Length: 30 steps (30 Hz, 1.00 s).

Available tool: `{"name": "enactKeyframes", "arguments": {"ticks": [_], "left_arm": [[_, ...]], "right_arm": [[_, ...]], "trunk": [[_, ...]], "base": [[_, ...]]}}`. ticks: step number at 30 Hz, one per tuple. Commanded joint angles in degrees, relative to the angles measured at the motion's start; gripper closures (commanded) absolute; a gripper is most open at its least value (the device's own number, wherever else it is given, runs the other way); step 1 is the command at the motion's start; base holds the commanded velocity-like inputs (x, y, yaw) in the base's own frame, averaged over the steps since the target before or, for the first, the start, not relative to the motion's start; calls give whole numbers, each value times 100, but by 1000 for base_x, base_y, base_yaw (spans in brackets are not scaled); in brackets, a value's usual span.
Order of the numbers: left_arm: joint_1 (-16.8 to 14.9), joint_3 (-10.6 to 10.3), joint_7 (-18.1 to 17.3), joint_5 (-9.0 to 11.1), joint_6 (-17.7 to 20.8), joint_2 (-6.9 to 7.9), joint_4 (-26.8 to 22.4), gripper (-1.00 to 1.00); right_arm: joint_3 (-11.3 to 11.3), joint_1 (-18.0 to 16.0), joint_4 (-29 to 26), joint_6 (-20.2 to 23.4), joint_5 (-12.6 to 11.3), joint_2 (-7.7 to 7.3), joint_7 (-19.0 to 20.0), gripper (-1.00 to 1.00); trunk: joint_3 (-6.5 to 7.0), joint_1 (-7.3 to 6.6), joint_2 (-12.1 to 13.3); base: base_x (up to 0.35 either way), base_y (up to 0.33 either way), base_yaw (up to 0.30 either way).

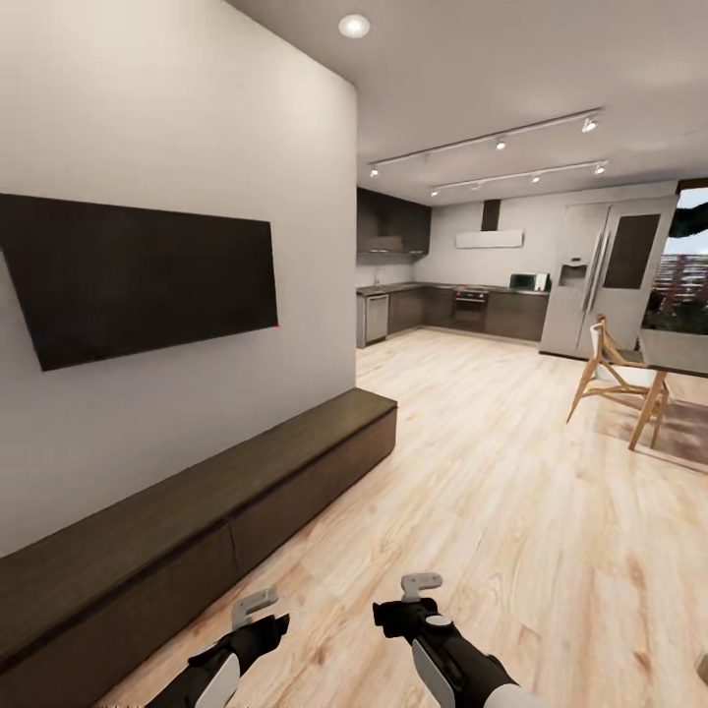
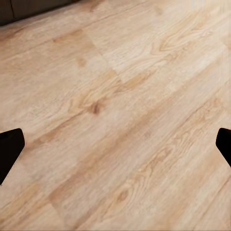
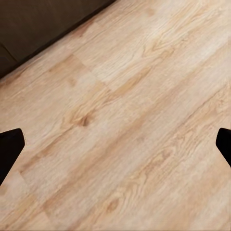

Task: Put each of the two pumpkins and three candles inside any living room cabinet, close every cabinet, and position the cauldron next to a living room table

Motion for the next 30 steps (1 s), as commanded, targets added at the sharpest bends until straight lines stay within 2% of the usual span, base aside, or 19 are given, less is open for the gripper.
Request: {"name": "enactKeyframes", "arguments": {"ticks": [1, 9, 16, 30], "left_arm": [[-4, -20, 2, 38, 20, 2, -4, -100], [-4, -20, 2, 38, 20, 2, -4, -100], [-4, -16, 2, 38, 20, 9, -4, -100], [-4, -20, 2, 38, 20, 3, -4, -100]], "right_arm": [[49, -1, -15, 32, -54, -5, -46, -100], [49, -1, -15, 32, -54, -5, -46, -100], [49, -1, -15, 32, -54, -5, -46, -100], [49, -1, -15, 32, -54, -5, -46, -100]], "trunk": [[-4, 0, -4], [18, 0, -4], [38, 0, -4], [79, 0, -4]], "base": [[74, -58, 253], [137, -150, 253], [34, -21, 253], [-115, -1, 253]]}}
